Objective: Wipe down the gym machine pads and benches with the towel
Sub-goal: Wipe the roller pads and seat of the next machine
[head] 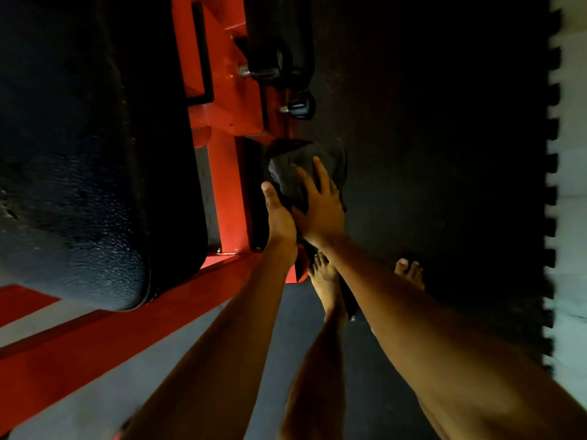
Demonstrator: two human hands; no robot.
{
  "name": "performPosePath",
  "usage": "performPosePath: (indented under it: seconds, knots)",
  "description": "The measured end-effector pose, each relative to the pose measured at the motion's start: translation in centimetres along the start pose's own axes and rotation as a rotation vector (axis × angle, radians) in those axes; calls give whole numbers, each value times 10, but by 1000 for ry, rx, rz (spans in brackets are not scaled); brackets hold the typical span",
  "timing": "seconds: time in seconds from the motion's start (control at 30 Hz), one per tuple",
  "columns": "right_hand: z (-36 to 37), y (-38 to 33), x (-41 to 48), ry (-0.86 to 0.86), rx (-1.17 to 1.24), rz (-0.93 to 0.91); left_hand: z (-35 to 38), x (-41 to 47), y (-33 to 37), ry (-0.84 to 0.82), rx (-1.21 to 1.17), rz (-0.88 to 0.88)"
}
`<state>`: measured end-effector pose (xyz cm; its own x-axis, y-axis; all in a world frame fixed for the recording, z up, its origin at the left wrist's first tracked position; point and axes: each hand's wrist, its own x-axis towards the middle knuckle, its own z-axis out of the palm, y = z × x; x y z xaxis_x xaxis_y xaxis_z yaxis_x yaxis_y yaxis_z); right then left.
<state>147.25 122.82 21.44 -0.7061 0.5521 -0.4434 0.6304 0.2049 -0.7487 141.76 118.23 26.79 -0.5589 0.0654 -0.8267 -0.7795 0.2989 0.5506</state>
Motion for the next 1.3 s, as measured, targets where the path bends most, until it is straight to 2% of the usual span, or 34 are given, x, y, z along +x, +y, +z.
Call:
performPosePath:
  seconds: [0.13,0.23,0.37,0.57,0.77,0.9,1.03,1.3]
  knots:
    - [-4,9,-39,-92,-43,21,-1,-6,-1,-6,-3,-47]
    - [-24,13,-45,-159,-41,38,-4,11,-18,62,24,-38]
    - [-58,3,-50,-115,-12,73,-6,34,-38,90,108,-34]
    - [-129,-30,-52,-55,110,131,34,-15,2,66,139,-46]
    - [-179,-56,-34,-4,94,164,85,-75,73,42,155,64]
    - [-205,-70,-4,-9,108,191,112,-74,102,33,114,119]
    - [-225,-82,27,2,76,212,144,-62,132,38,15,52]
    - [-256,-116,88,14,46,255,184,-38,203,-3,-58,57]
